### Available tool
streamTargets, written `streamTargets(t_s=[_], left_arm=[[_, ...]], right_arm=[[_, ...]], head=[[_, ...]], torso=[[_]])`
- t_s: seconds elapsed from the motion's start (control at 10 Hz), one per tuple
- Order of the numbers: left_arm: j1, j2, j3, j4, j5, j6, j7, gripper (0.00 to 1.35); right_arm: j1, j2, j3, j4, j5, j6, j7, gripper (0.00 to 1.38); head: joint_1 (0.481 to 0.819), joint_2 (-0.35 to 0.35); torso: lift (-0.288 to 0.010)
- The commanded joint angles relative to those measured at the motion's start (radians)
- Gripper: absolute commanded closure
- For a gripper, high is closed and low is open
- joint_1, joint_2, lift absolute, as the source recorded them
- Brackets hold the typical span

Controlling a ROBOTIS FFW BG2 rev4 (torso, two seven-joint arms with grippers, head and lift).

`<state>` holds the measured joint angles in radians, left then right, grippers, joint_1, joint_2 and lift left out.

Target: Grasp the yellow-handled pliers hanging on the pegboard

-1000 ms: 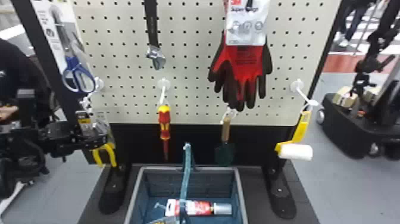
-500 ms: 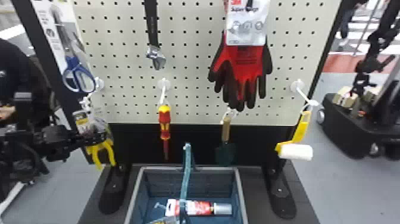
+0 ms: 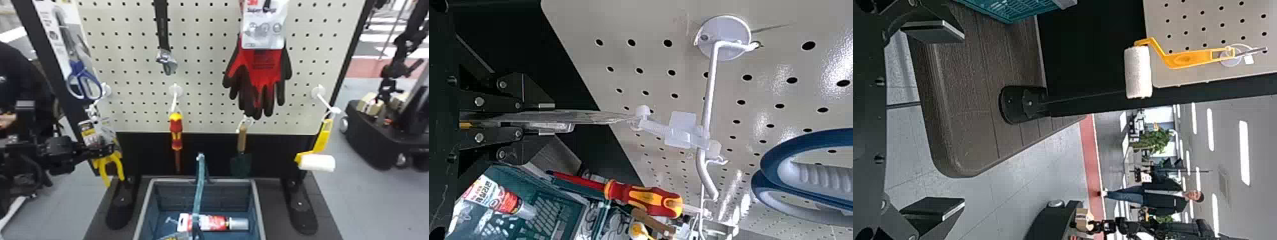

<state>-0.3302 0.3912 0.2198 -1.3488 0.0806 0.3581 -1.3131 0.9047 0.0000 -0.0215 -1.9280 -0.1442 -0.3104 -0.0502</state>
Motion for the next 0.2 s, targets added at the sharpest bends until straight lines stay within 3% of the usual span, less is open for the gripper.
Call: streamTargets(t_s=[0.0,0.1], left_arm=[[0.000,0.000,-0.002,-0.002,0.001,0.002,0.000,1.22],[0.000,0.000,-0.004,-0.007,0.001,0.002,0.000,1.22]], right_arm=[[0.000,0.001,0.000,0.000,0.002,-0.002,0.000,0.13],[-0.002,0.001,0.000,0.000,0.002,0.001,0.000,0.13]], head=[[0.549,0.000],[0.549,0.000]], torso=[[-0.100],[-0.100]])
